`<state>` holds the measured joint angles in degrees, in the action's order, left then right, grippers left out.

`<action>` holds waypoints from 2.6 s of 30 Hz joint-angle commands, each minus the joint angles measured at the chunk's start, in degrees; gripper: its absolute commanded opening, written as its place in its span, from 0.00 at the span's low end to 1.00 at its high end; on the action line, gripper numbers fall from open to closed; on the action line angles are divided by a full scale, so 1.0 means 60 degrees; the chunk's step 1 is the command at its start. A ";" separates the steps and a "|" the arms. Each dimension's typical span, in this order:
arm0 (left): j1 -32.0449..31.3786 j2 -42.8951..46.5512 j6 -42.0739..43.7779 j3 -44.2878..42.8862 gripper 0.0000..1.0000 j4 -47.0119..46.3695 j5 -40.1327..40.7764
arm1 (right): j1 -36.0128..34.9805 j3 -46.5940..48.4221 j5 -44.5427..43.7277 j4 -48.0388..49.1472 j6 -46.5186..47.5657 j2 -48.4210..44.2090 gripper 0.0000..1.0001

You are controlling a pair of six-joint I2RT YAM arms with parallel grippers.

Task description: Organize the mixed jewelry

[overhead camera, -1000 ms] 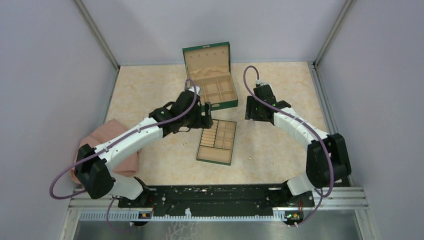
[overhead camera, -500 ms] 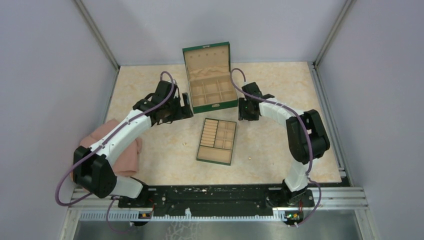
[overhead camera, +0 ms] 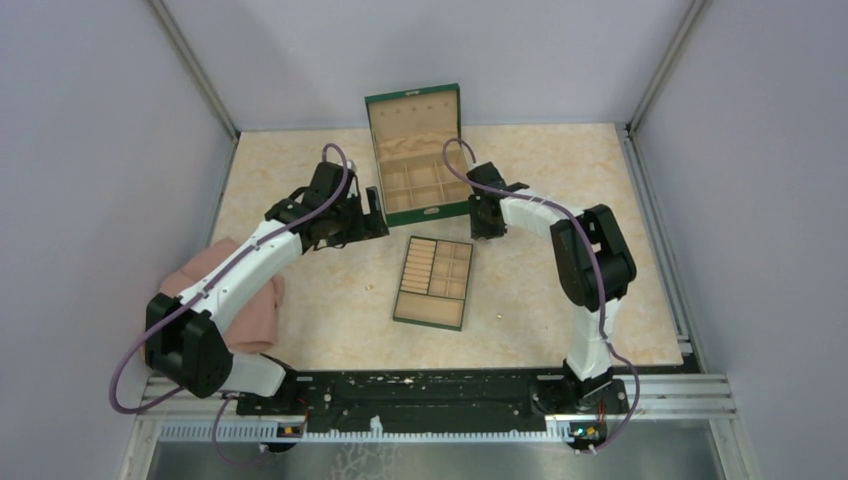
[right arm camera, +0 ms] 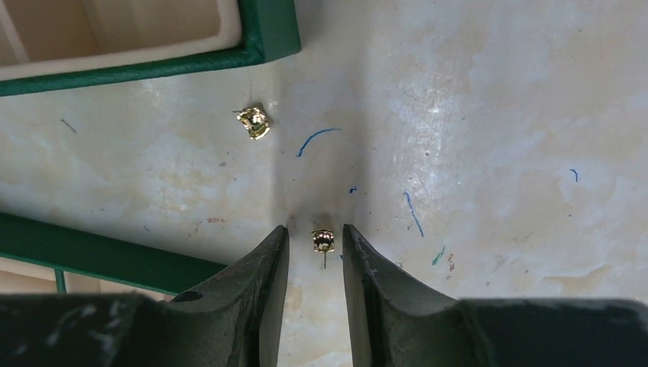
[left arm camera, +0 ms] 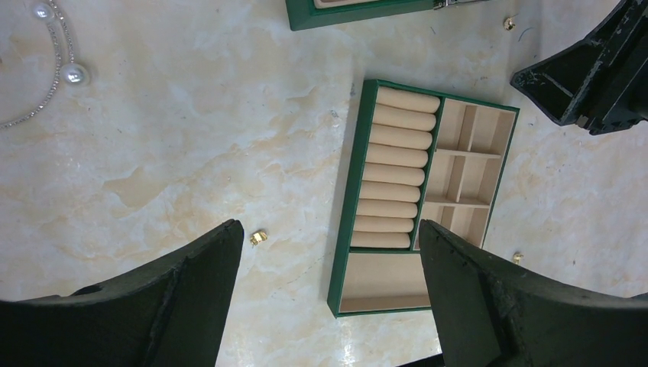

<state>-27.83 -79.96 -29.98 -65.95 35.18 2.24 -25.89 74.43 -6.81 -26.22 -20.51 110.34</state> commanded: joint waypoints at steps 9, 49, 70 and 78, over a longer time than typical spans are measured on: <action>0.0075 0.0075 0.0162 0.0053 0.91 0.0008 -0.0217 | -0.0153 0.0206 -0.0782 -0.0220 0.0212 0.0134 0.23; 0.0298 -0.0004 0.0985 -0.0295 0.92 0.0395 -0.0003 | 0.2556 -0.1960 1.0383 0.1754 -0.1706 -0.3424 0.03; 0.0538 0.0171 0.1477 -0.0210 0.92 0.0194 -0.1408 | 0.2344 -0.2298 0.9185 0.0828 -0.1698 -0.3670 0.04; 0.0538 0.0105 0.1305 -0.0061 0.92 0.0036 -0.1575 | 0.1019 -0.2075 0.5902 0.1239 -0.2369 -0.3314 0.04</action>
<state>-24.95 -79.92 -21.89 -66.59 36.67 -5.72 -16.36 59.05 39.59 -21.89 -32.23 89.69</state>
